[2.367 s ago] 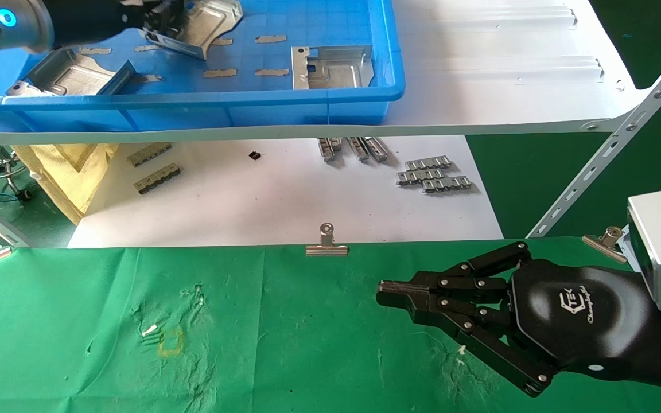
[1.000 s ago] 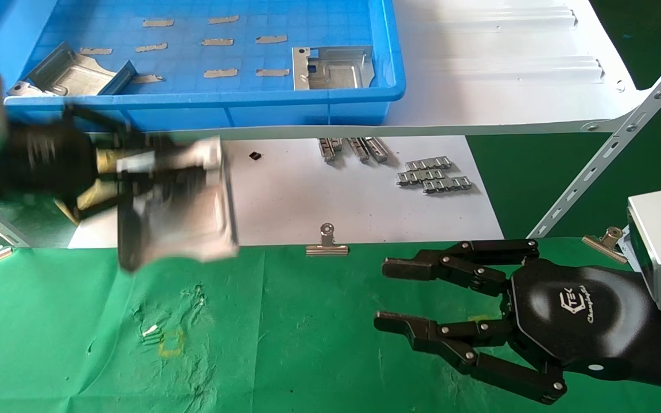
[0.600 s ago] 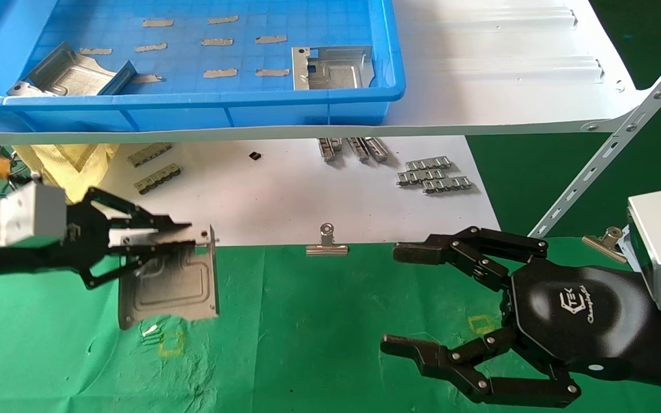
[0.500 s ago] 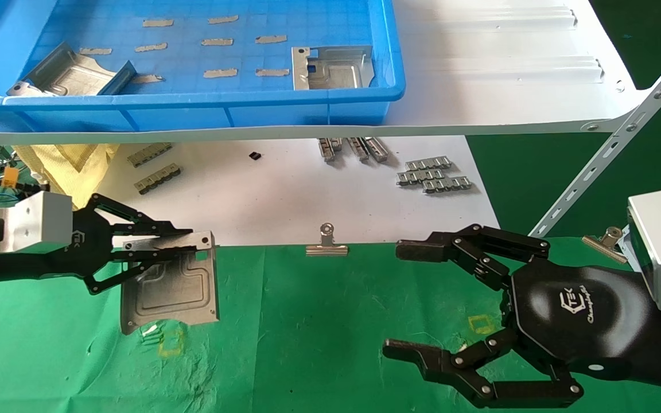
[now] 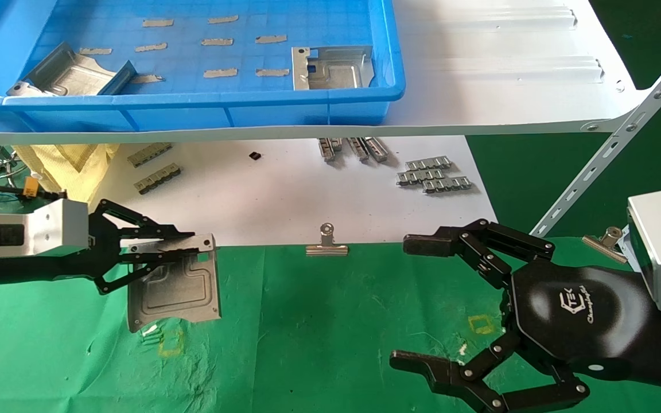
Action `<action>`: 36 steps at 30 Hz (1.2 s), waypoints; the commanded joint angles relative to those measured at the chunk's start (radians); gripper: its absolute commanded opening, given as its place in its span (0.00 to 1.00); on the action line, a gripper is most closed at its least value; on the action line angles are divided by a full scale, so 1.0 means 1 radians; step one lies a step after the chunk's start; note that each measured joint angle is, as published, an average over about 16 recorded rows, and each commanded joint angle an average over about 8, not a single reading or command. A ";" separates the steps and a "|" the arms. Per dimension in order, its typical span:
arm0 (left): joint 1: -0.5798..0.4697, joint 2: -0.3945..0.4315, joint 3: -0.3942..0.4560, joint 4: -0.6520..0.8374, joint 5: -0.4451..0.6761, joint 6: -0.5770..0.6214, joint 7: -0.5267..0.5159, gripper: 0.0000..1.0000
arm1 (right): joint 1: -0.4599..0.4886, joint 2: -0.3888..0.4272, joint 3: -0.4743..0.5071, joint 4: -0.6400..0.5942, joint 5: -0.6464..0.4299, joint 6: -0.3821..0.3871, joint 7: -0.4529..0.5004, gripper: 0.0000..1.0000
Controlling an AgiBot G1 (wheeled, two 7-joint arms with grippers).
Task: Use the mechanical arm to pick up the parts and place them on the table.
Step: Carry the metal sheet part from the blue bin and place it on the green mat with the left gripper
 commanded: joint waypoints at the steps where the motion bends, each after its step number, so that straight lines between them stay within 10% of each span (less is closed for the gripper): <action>1: -0.005 0.008 0.007 0.018 0.001 -0.001 0.012 0.00 | 0.000 0.000 0.000 0.000 0.000 0.000 0.000 1.00; 25: -0.037 0.048 0.055 0.144 0.007 0.000 0.052 0.00 | 0.000 0.000 0.000 0.000 0.000 0.000 0.000 1.00; 36: 0.041 0.065 0.060 0.165 0.000 -0.036 0.239 0.00 | 0.000 0.000 0.000 0.000 0.000 0.000 0.000 1.00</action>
